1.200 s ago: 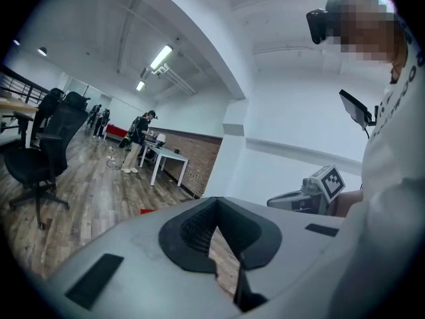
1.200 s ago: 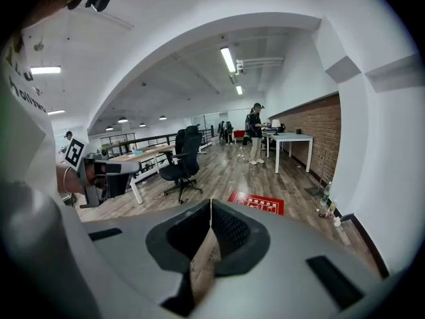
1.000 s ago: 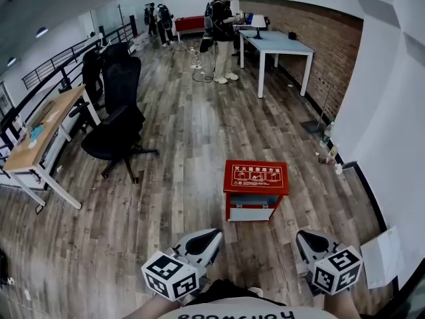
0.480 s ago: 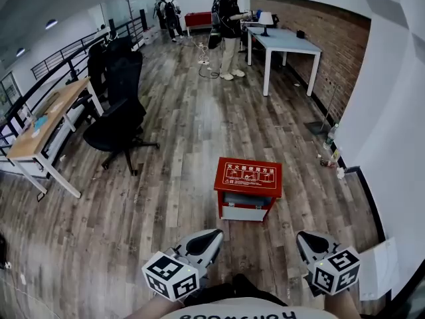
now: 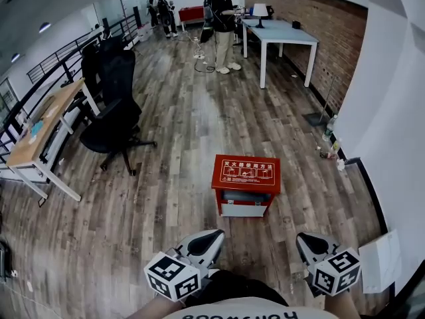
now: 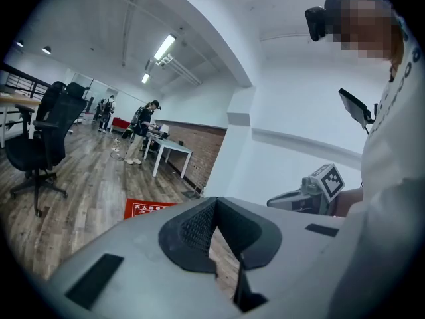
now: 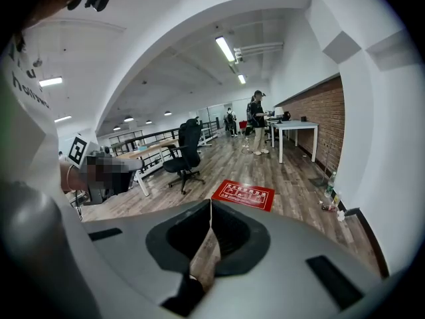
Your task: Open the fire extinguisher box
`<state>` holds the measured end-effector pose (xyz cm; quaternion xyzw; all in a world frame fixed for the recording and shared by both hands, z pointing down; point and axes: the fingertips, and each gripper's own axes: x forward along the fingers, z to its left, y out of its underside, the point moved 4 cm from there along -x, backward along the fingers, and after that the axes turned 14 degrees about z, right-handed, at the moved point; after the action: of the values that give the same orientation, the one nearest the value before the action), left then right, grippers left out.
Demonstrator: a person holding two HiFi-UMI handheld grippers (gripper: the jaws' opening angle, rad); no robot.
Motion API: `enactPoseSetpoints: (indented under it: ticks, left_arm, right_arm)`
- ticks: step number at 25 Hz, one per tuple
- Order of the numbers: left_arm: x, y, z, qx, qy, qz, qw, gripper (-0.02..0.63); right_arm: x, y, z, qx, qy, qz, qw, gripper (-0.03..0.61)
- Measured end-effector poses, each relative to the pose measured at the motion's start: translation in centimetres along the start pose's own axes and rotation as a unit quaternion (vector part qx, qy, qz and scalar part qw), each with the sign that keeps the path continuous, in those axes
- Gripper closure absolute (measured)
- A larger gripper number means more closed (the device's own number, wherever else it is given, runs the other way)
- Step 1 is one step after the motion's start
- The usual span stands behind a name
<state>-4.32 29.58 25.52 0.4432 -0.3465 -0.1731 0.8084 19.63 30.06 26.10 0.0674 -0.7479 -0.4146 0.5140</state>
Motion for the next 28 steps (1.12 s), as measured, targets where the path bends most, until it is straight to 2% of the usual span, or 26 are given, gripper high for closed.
enactPoseSetpoints:
  ticks: [7, 13, 22, 28]
  left_arm:
    - [0.9, -2.5, 2.4, 0.023, 0.024, 0.008, 0.9994, 0.607]
    - [0.6, -4.7, 6.0, 0.033, 0.035, 0.006, 0.9988, 0.607]
    - [0.9, -6.6, 11.8, 0.054, 0.052, 0.003, 0.9972, 0.607]
    - [1.9, -6.0, 14.0, 0.035, 0.056, 0.012, 0.9977, 0.607]
  right_arm:
    - [0.6, -3.1, 1.0, -0.011, -0.006, -0.047, 0.999, 0.568]
    - [3.2, -5.4, 2.4, -0.028, 0.013, -0.038, 0.999, 0.568]
    - [7.6, -9.0, 3.1, -0.01, 0.031, -0.061, 0.998, 0.568]
    - [9.3, -9.2, 2.9, -0.001, 0.033, -0.039, 0.999, 0.568]
